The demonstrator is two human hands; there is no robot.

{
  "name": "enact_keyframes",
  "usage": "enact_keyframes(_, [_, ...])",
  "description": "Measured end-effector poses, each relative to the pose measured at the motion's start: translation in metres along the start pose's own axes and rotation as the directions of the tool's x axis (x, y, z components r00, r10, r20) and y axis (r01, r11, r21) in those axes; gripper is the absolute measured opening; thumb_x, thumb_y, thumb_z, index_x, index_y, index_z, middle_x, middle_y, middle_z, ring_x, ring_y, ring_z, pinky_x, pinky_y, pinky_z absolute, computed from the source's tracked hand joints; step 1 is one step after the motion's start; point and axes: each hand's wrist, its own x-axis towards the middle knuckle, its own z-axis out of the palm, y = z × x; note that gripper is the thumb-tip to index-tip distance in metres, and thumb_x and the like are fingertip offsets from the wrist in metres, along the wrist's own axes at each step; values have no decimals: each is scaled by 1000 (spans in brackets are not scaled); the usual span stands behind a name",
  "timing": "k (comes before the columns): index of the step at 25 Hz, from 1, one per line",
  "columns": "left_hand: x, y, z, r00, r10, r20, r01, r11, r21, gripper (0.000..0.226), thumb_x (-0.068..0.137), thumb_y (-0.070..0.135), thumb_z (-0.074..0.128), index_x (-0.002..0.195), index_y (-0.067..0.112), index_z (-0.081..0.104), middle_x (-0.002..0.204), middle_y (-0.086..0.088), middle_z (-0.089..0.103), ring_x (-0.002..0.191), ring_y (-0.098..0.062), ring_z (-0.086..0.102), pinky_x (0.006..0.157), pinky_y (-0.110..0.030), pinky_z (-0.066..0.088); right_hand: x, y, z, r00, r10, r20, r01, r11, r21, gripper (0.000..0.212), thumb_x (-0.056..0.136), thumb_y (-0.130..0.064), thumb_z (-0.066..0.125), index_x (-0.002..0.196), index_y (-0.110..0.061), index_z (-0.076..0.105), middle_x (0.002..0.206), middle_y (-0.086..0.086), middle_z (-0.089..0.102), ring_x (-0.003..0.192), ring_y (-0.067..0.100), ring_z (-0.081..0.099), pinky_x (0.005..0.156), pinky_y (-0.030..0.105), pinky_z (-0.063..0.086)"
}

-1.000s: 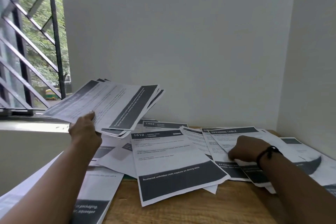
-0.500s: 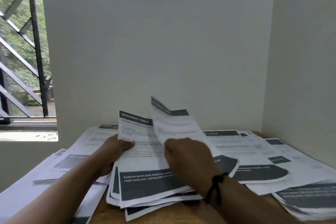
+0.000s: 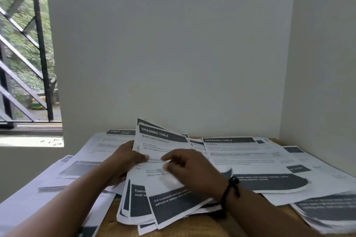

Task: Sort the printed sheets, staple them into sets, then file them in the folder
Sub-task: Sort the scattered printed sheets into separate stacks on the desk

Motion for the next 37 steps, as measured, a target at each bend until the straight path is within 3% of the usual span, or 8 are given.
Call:
enact_keyframes(2, [0, 2, -4, 1000, 2, -7, -3, 998, -60, 32, 89, -3, 61, 117, 13, 56, 106, -13, 72, 84, -33, 73, 76, -49, 59, 7, 25, -24, 987, 97, -128, -126, 961, -248, 29, 92, -38, 56, 119, -28, 63, 113, -12, 65, 101, 3, 59, 90, 26, 46])
enact_keyframes(5, [-1, 7, -6, 995, 28, -96, -46, 982, -183, 17, 96, 9, 56, 111, 17, 57, 101, -14, 73, 80, -34, 74, 69, -48, 60, 5, 58, -47, 928, 362, -88, -365, 835, -412, 50, 92, -49, 52, 136, -25, 47, 140, -4, 49, 125, 15, 48, 99, 27, 36])
enact_keyframes(8, [-7, 14, -8, 975, 43, -220, -92, 971, -220, 12, 101, 25, 48, 110, 21, 54, 96, -12, 72, 69, -30, 72, 48, -33, 57, 9, 69, -56, 921, 389, -17, -379, 886, -266, 25, 92, -45, 55, 103, -24, 61, 104, -3, 62, 93, 11, 56, 76, 24, 40])
enact_keyframes(10, [-10, 16, -11, 960, 55, -276, -127, 960, -248, 20, 103, 30, 42, 117, 19, 52, 97, -12, 70, 74, -31, 70, 46, -31, 55, 11, 75, -67, 931, 360, -58, -360, 883, -302, 33, 94, -43, 53, 73, -17, 55, 73, -1, 55, 71, 14, 52, 60, 25, 35])
enact_keyframes(15, [-17, 18, -24, 939, 42, -343, -176, 912, -369, 27, 105, 33, 37, 125, 19, 47, 103, -14, 64, 77, -31, 64, 47, -34, 55, 1, 94, -82, 791, 611, 25, -461, 623, -631, 54, 76, -72, 55, 88, -20, 58, 92, -3, 60, 79, 11, 53, 70, 28, 41])
enact_keyframes(20, [-19, 18, -27, 926, 58, -372, -201, 911, -359, 31, 104, 33, 38, 129, 18, 47, 111, -18, 62, 77, -32, 63, 55, -39, 55, -1, 84, -75, 726, 682, 83, -537, 639, -551, 102, 66, -81, 58, 141, -14, 41, 146, 4, 45, 130, 24, 44, 102, 36, 37])
enact_keyframes(32, [-15, 15, -21, 949, -16, -315, -75, 959, -273, 30, 103, 34, 42, 125, 17, 52, 92, -17, 68, 69, -33, 66, 39, -33, 54, 5, 105, -79, 800, 598, -55, -498, 609, -617, 45, 91, -54, 50, 115, -17, 57, 116, 7, 62, 102, 21, 59, 88, 31, 48])
enact_keyframes(37, [-15, 16, -14, 953, -2, -304, -54, 983, -175, 25, 103, 34, 43, 113, 15, 55, 85, -17, 69, 64, -31, 65, 41, -29, 51, 6, 84, -85, 821, 440, -364, -570, 667, -480, 21, 95, -34, 43, 84, -19, 53, 67, -7, 51, 67, 13, 56, 54, 23, 38])
